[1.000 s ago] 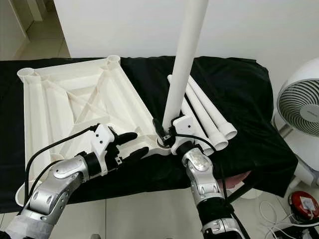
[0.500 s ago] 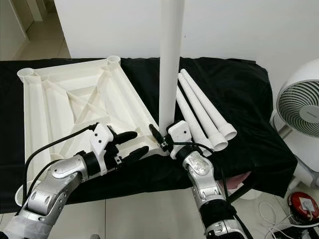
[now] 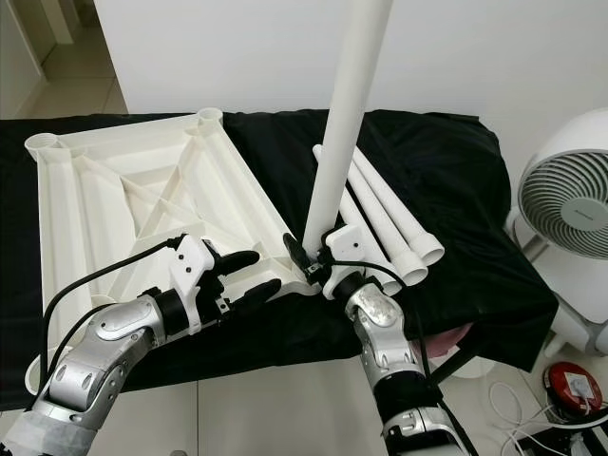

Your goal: Building children table

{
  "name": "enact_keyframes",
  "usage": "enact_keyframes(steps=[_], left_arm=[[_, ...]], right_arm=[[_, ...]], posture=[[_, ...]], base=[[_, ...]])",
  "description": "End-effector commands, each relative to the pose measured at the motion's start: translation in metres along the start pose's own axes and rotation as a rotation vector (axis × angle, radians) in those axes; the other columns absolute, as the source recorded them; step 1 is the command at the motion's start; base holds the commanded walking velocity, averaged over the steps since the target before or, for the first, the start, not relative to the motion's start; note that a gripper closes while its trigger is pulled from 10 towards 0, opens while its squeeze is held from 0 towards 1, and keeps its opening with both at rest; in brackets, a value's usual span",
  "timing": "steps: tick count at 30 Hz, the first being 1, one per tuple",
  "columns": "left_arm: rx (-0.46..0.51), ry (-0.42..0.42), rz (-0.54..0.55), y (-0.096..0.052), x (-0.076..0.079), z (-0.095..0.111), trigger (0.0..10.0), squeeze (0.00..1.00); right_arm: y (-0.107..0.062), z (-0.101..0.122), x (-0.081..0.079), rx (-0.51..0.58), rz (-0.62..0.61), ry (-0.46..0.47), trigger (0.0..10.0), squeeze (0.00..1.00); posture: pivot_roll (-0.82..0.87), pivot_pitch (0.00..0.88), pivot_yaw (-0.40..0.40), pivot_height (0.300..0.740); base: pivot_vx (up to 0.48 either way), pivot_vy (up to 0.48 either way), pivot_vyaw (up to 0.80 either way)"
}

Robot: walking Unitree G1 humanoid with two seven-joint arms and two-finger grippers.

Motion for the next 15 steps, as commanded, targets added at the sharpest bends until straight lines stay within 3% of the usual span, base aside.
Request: enact_keyframes(steps=[1,15], left_arm=[[0.000,0.004,-0.001,0.000,0.003,0.002,10.0,0.00],[-0.002,0.007,0.007,-0.003,0.004,0.002,10.0,0.00]], right_arm=[[-0.011,-0.029,-0.005,-0.154,-0.013,0.078,10.0,0.00],[0.000,-0.030,-0.005,-0.202,-0.069,0.172,10.0,0.00]], posture=[[-0.04,0.000,-0.029,0.740],[-0.03,0.000,-0.028,0.740]], base=[[0.000,0.000,0.00],[0.000,0.000,0.00]])
Point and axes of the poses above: a point about 5 cm out from each wrist's last joint towards the gripper, its own y axis pointing out of the wrist towards the gripper, its own z axis along the axis of the wrist's last joint, x = y × z, the point moved 1 cm from there along y, pointing out of the wrist towards the gripper, and after that the axes turned 13 degrees about -y, right-handed, at the moved point
